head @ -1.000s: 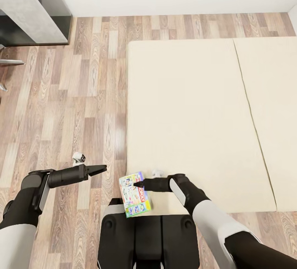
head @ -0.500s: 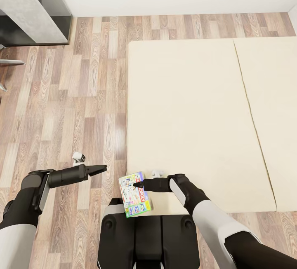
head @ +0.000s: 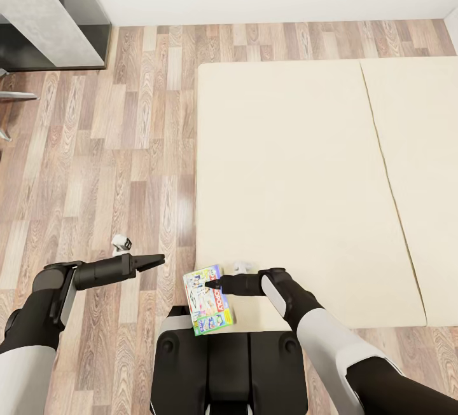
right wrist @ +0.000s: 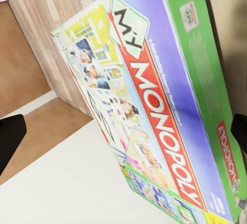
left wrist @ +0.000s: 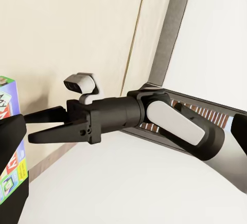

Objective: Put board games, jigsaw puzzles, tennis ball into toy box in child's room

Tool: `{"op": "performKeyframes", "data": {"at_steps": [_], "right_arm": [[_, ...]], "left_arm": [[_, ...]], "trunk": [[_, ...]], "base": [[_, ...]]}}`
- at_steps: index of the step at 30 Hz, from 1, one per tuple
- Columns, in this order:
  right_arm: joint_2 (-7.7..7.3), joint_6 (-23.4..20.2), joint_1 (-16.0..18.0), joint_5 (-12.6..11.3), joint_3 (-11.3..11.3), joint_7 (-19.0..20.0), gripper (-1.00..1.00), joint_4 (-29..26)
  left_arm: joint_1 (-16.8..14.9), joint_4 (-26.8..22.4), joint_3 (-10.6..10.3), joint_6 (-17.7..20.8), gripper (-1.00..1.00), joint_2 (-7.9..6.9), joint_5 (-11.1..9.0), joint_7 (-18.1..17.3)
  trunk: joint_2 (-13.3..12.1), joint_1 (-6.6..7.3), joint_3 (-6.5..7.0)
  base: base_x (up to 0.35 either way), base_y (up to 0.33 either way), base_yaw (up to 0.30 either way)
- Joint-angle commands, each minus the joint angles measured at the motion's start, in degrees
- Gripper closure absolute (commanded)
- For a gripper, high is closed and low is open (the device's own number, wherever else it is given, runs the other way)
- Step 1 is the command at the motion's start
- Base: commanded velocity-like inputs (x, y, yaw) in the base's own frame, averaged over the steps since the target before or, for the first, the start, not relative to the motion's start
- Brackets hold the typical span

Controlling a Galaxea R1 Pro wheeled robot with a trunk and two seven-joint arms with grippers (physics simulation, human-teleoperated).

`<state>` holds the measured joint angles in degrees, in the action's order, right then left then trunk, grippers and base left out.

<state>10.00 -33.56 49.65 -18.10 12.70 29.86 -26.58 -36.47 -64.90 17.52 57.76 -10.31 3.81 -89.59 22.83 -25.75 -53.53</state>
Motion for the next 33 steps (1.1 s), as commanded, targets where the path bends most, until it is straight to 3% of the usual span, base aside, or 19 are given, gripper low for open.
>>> {"op": "performKeyframes", "data": {"at_steps": [1,8,15,33], "right_arm": [[0.0,-0.28,0.02,-0.16,0.04,0.03,-1.0,-0.04],[0.0,-0.28,0.01,-0.26,0.04,0.77,-1.0,-0.05],[0.0,0.31,0.01,-0.2,0.04,5.46,-1.0,-0.05],[0.0,0.6,0.06,0.37,0.08,5.85,-1.0,-0.39]], "left_arm": [[-0.01,-0.05,0.06,0.6,-1.0,0.01,0.41,-0.41],[-0.01,-0.05,0.06,0.6,-1.0,0.02,0.41,-0.41],[-0.01,-0.05,0.06,0.6,-1.0,0.03,0.41,-0.41],[-0.01,-0.05,0.06,0.6,-1.0,-0.04,0.41,-0.41]], "trunk": [[0.09,-0.03,-0.06],[0.09,-0.03,-0.06],[0.09,-0.03,-0.06],[0.09,-0.03,-0.06]], "base": [[0.0,0.0,0.0],[0.0,0.0,0.0],[0.0,0.0,0.0],[0.0,0.0,0.0]]}}
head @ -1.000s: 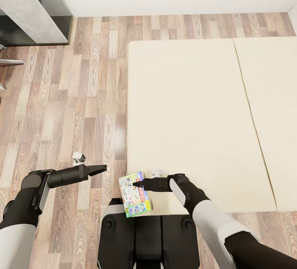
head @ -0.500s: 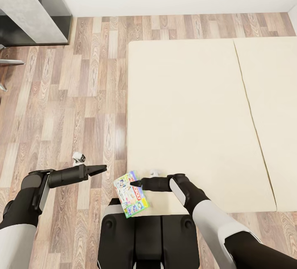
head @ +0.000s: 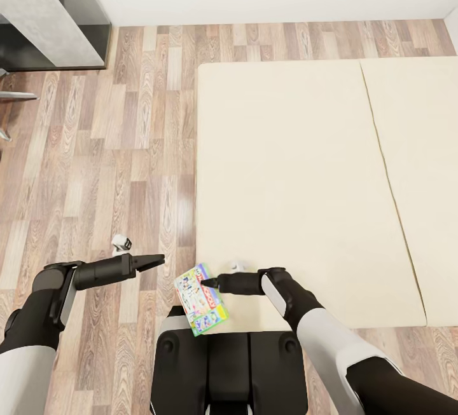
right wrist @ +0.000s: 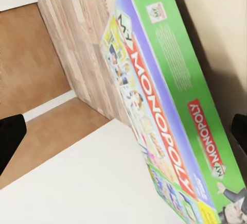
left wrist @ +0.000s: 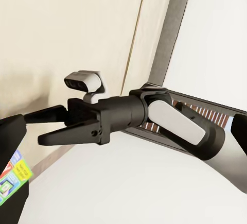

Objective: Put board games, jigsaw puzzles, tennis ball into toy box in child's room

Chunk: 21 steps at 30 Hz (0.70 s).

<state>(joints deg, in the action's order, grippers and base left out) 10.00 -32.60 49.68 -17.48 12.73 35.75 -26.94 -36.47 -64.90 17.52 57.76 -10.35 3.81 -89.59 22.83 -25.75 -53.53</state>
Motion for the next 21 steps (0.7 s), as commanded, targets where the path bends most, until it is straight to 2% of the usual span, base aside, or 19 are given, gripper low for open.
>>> {"op": "performKeyframes", "data": {"at_steps": [1,11,21], "right_arm": [[0.0,-0.36,0.0,-0.24,0.03,-0.03,-1.0,-0.15],[0.0,-0.85,-1.64,-0.49,-0.12,-0.19,-1.0,-7.0],[0.0,-2.47,-6.7,-0.88,-0.34,-0.36,-1.0,-17.61]], "left_arm": [[-0.01,-0.05,0.06,0.6,-1.0,0.01,0.41,-0.41],[-0.03,-0.05,0.06,0.6,-1.0,-0.02,0.41,-0.41],[-0.02,-0.05,0.11,0.6,-1.0,-0.37,0.41,-0.41]], "trunk": [[0.09,-0.03,-0.06],[0.09,-0.03,-0.06],[0.09,-0.03,-0.06]], "base": [[0.0,0.0,0.0],[0.0,0.0,0.0],[0.0,0.0,0.0]]}}
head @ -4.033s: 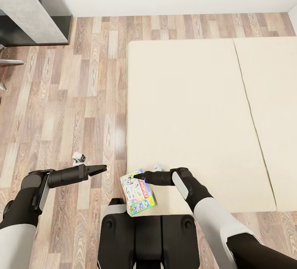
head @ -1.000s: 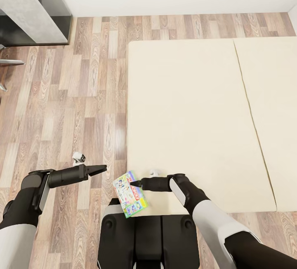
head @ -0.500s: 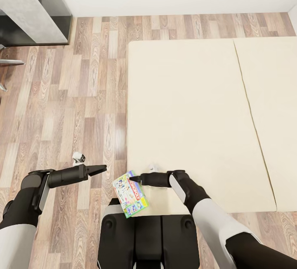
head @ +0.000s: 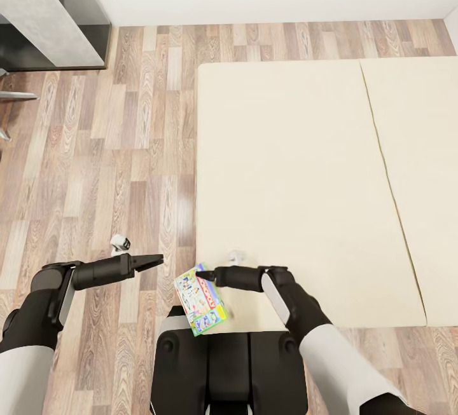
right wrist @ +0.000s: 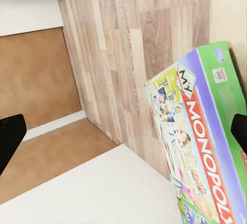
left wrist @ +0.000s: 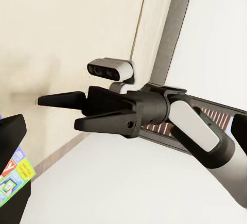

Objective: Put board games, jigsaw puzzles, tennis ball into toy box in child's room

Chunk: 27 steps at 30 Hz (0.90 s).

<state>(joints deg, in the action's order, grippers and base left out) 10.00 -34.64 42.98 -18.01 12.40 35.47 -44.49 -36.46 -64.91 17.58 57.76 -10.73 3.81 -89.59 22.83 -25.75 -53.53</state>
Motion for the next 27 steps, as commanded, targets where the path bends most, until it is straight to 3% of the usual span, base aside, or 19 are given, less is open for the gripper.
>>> {"op": "performKeyframes", "data": {"at_steps": [1,8,17,27], "right_arm": [[0.0,-0.46,-0.4,-0.34,-0.02,-0.22,-1.0,-0.67],[-0.07,-2.33,-2.59,-0.23,-1.98,-2.28,-1.0,-2.98],[-2.84,0.62,0.01,-0.35,-2.02,-0.01,-1.0,-0.24],[-2.96,1.68,0.08,-0.36,-2.03,0.66,-1.0,2.82]], "left_arm": [[-0.02,-0.04,0.07,0.6,-1.0,0.01,0.41,-0.41],[0.08,-0.04,1.66,0.86,-1.0,-0.57,0.34,-0.41],[0.08,-0.04,3.11,0.87,-1.0,-1.36,0.4,-0.41],[0.08,-0.04,3.16,0.86,-1.0,-1.4,0.41,-0.41]], "trunk": [[0.09,-0.04,-0.06],[0.09,-0.04,-0.06],[0.09,-0.04,-0.06],[0.09,-0.04,-0.06]], "base": [[0.0,0.0,0.0],[0.0,0.0,0.0],[0.0,0.0,0.0],[0.0,0.0,0.0]]}}
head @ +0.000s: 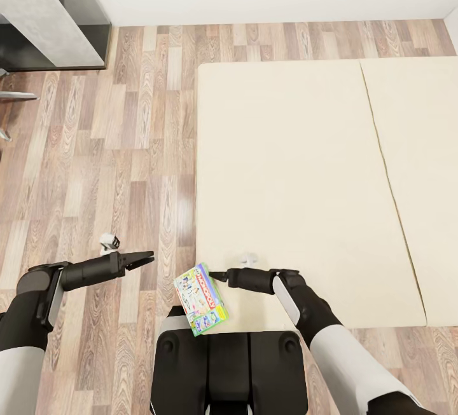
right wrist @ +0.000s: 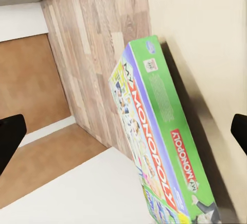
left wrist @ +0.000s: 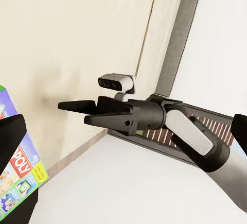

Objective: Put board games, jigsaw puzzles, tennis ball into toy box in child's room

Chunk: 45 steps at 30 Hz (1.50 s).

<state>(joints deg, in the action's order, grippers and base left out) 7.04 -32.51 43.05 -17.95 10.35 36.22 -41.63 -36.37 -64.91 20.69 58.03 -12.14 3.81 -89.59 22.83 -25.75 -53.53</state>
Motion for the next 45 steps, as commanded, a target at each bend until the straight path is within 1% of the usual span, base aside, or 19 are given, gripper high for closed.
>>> {"op": "performKeyframes", "data": {"at_steps": [1,11,32,45], "right_arm": [[-0.01,-0.45,0.01,-0.43,0.02,-0.1,-1.0,-0.04],[0.02,-0.45,0.01,-0.64,0.02,-0.1,-1.0,-0.12],[0.06,-0.45,0.01,-0.68,0.11,-0.1,-1.0,-0.2],[-0.06,-0.37,0.01,-0.16,0.18,-0.1,-1.0,-0.68]], "left_arm": [[-0.02,-0.04,0.06,0.6,-1.0,0.01,0.41,-0.41],[-0.02,-0.04,0.06,0.6,-1.0,0.01,0.41,-0.41],[-0.02,-0.04,0.13,0.6,-1.0,0.01,0.45,-0.41],[-0.02,0.11,0.17,0.49,-1.0,-0.08,0.65,-0.41]], "trunk": [[0.09,-0.03,-0.06],[0.09,-0.03,0.13],[0.09,-0.03,2.03],[0.09,-0.03,3.25]], "base": [[0.0,0.0,0.0],[0.0,0.0,0.0],[0.0,0.0,0.0],[0.0,0.0,0.0]]}}
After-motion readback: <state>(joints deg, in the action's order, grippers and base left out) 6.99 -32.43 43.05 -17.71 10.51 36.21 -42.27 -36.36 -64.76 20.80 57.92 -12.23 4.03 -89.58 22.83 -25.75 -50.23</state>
